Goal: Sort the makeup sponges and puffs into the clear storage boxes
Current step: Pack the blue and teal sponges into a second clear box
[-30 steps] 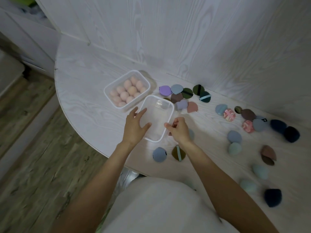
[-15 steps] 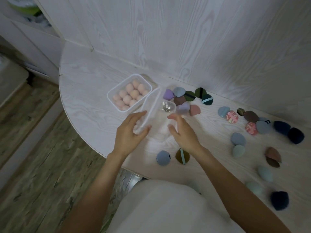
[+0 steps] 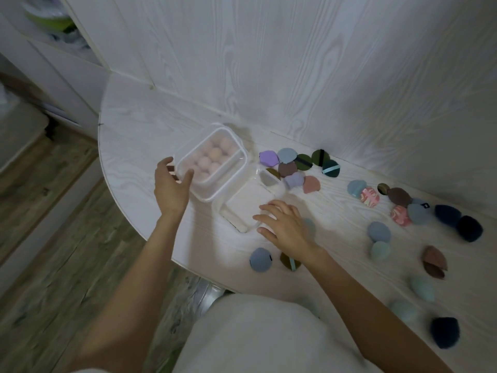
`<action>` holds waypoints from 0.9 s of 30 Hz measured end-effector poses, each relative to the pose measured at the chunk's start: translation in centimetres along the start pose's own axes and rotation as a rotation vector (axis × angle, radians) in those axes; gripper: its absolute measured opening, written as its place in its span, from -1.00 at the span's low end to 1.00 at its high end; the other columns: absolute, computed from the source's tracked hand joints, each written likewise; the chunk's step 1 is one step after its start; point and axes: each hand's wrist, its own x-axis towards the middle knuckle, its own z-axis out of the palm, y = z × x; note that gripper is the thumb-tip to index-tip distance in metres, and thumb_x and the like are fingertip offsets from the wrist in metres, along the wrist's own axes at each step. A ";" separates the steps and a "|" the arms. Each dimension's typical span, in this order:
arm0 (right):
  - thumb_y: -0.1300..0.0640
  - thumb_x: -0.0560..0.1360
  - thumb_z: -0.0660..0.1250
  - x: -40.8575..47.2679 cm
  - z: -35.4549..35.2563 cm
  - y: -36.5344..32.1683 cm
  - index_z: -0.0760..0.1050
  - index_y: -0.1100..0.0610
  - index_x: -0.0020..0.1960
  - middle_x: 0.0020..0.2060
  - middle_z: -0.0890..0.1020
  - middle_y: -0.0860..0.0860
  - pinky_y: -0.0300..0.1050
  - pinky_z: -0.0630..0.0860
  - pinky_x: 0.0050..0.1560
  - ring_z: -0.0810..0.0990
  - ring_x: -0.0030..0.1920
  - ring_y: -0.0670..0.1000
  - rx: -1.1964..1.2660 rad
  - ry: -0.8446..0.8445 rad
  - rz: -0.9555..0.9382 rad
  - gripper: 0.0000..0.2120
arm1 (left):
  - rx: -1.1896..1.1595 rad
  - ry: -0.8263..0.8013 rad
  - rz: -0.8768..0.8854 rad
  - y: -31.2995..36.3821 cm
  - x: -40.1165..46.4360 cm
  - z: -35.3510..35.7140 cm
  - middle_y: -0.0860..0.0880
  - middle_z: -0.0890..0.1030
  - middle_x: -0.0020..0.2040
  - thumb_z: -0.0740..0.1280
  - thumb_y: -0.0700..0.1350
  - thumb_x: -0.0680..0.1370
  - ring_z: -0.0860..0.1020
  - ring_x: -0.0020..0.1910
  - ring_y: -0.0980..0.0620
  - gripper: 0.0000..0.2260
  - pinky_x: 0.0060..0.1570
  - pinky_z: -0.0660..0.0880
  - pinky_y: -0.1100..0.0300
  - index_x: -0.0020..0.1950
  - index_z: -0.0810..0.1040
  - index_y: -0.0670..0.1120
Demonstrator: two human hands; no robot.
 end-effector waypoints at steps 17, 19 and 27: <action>0.29 0.50 0.29 -13.3 -2.7 6.1 0.53 0.13 0.19 0.26 0.50 0.09 -0.09 0.27 0.31 0.42 0.28 0.10 0.237 0.278 0.489 -0.72 | 0.225 -1.358 0.780 4.0 -18.8 9.4 0.02 0.60 0.05 0.41 -0.15 0.47 0.53 -0.10 0.13 -0.76 -0.10 0.44 0.32 0.13 0.58 -0.03; 0.29 0.50 0.29 -15.6 -2.2 6.8 0.53 0.14 0.18 0.24 0.50 0.11 -0.19 0.21 0.29 0.42 0.27 0.12 0.227 0.298 0.578 -0.73 | 0.432 -1.547 0.895 3.7 -19.5 11.7 0.00 0.55 0.17 0.38 -0.14 0.49 0.51 0.03 0.08 -0.69 -0.01 0.39 0.32 0.23 0.52 0.02; 0.28 0.49 0.31 -20.0 -1.0 7.4 0.53 0.16 0.19 0.22 0.51 0.17 -0.13 0.25 0.24 0.44 0.22 0.18 0.270 0.412 0.784 -0.72 | 0.486 -1.643 1.006 4.3 -20.2 15.0 -0.09 0.56 0.05 0.29 -0.13 0.55 0.48 -0.02 0.04 -0.83 0.11 0.42 0.09 0.11 0.59 -0.07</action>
